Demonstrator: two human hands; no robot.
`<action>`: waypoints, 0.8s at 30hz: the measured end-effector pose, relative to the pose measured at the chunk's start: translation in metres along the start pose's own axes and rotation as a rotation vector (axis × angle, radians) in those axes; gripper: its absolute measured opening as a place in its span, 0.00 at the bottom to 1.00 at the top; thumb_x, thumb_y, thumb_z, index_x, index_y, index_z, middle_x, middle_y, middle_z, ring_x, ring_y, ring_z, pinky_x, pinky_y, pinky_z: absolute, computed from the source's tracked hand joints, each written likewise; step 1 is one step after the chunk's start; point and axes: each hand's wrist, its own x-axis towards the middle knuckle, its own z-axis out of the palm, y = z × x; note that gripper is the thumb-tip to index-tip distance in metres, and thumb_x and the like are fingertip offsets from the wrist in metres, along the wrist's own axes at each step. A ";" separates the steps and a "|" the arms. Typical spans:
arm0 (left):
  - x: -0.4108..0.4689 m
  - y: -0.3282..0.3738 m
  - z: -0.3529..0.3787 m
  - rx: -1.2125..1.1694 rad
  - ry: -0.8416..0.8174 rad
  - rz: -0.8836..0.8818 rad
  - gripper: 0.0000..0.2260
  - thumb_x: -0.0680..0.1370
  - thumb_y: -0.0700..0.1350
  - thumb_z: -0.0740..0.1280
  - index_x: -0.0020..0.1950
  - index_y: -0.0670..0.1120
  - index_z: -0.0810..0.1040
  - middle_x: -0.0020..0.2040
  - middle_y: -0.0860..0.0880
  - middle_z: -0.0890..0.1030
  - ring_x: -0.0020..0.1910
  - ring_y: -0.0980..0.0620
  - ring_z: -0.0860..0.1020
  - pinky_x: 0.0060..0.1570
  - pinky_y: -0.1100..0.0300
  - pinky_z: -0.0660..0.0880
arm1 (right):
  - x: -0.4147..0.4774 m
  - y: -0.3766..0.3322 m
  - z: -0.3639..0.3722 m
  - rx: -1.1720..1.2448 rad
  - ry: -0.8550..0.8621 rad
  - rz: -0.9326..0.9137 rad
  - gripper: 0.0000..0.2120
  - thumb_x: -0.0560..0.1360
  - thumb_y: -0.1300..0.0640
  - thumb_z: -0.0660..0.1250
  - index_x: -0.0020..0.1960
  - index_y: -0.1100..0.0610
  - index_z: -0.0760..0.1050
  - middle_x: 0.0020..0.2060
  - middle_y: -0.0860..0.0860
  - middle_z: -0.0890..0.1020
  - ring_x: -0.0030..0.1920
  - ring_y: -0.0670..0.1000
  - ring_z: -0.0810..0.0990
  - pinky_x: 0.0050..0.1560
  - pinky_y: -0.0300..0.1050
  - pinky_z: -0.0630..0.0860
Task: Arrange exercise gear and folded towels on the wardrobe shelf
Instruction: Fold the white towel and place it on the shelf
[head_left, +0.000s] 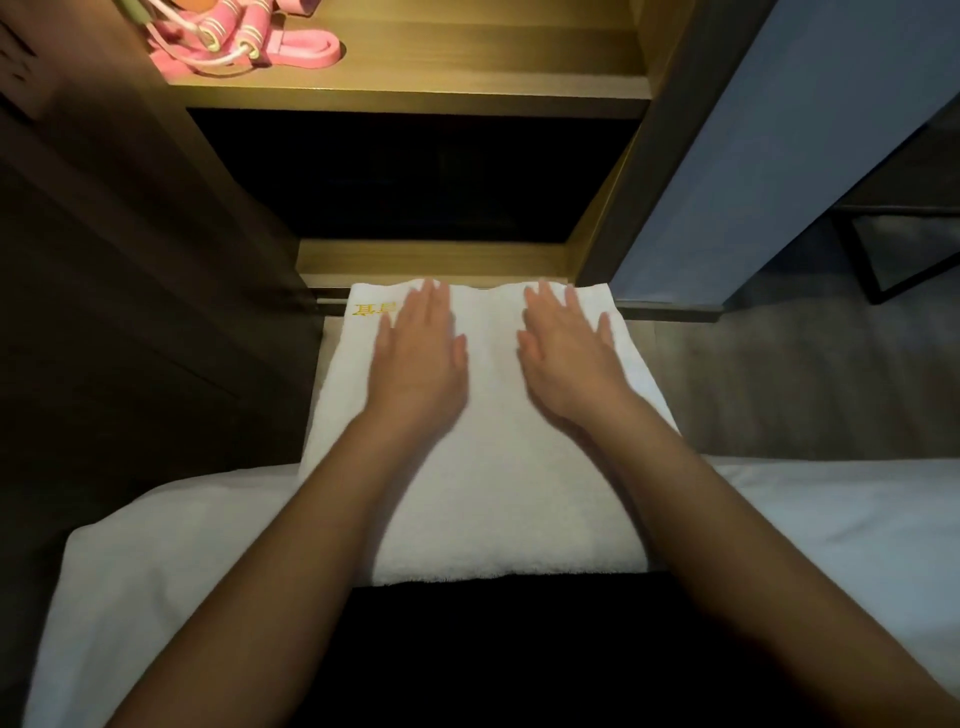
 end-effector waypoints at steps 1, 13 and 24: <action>0.001 0.003 0.009 0.078 -0.066 0.021 0.25 0.84 0.50 0.50 0.80 0.47 0.50 0.80 0.49 0.51 0.79 0.50 0.48 0.76 0.46 0.48 | 0.002 -0.002 0.008 -0.086 -0.052 -0.016 0.26 0.83 0.45 0.45 0.80 0.49 0.46 0.79 0.48 0.46 0.79 0.54 0.42 0.75 0.62 0.40; 0.014 -0.044 0.028 0.063 -0.227 -0.193 0.30 0.78 0.68 0.48 0.78 0.61 0.48 0.80 0.53 0.43 0.79 0.46 0.42 0.72 0.37 0.44 | 0.008 0.033 0.018 0.009 -0.203 0.279 0.36 0.76 0.29 0.46 0.78 0.41 0.39 0.79 0.50 0.39 0.78 0.61 0.40 0.74 0.68 0.51; 0.016 -0.080 0.013 -0.496 -0.223 -0.604 0.35 0.77 0.68 0.56 0.79 0.53 0.52 0.72 0.44 0.69 0.67 0.39 0.70 0.62 0.48 0.67 | 0.014 0.057 0.006 0.519 -0.199 0.534 0.41 0.76 0.30 0.53 0.80 0.50 0.42 0.77 0.55 0.59 0.74 0.62 0.63 0.71 0.62 0.63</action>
